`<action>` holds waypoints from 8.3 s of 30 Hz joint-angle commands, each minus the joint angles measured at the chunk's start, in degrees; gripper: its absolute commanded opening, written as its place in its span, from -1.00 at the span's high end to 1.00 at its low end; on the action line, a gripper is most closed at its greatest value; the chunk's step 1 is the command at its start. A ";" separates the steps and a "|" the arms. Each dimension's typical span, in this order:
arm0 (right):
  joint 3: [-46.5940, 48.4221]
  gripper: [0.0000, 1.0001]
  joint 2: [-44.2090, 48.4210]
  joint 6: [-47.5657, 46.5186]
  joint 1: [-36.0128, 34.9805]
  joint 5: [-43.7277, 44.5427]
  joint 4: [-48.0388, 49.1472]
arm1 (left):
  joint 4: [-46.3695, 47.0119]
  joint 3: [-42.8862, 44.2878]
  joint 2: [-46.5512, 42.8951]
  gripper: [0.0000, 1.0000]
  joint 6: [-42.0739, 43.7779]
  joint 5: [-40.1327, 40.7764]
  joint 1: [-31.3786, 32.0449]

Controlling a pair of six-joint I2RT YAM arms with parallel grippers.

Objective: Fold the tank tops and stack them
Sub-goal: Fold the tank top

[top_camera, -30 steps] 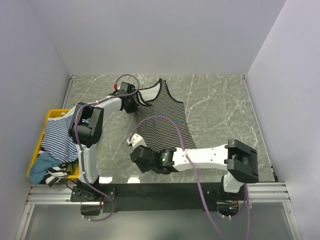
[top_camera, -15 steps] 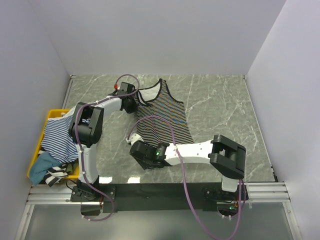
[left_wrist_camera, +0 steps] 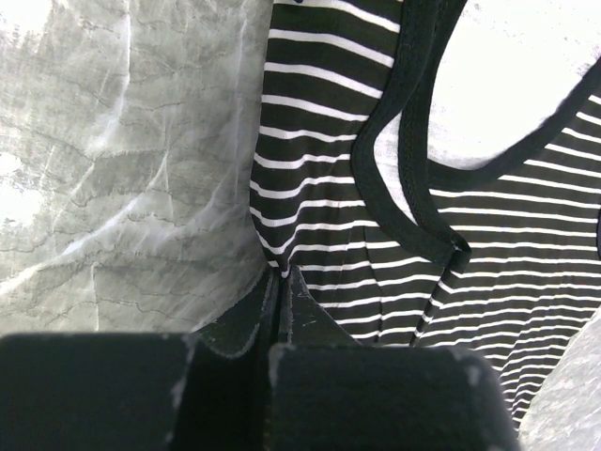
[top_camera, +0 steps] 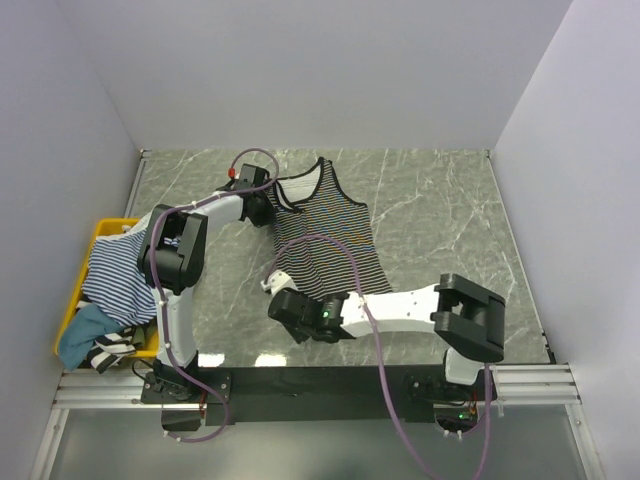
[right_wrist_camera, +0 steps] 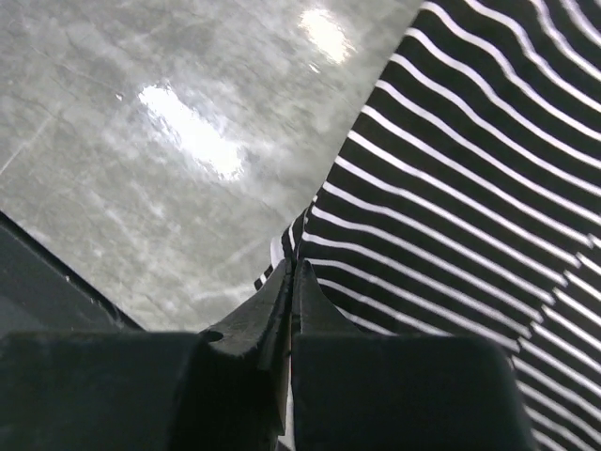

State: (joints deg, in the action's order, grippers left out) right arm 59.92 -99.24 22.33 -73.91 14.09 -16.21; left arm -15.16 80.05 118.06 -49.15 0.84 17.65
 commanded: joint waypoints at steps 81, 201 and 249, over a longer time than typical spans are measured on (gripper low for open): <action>-18.60 0.21 11.25 26.89 -11.87 0.68 8.22 | -3.82 1.34 -9.61 0.09 1.69 0.72 -9.04; -12.44 -0.17 28.82 24.95 17.30 9.55 -2.51 | 2.59 -17.32 -29.13 0.39 1.41 2.59 8.62; 31.22 0.27 -27.06 10.90 57.39 -15.32 -1.99 | 14.72 -30.57 -38.43 0.24 -11.59 20.43 46.68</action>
State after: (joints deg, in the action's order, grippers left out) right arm 89.60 -124.36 34.52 -16.62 -3.60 -16.05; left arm -2.94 48.03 79.13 -60.75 19.75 63.09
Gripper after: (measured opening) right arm 0.373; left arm 0.380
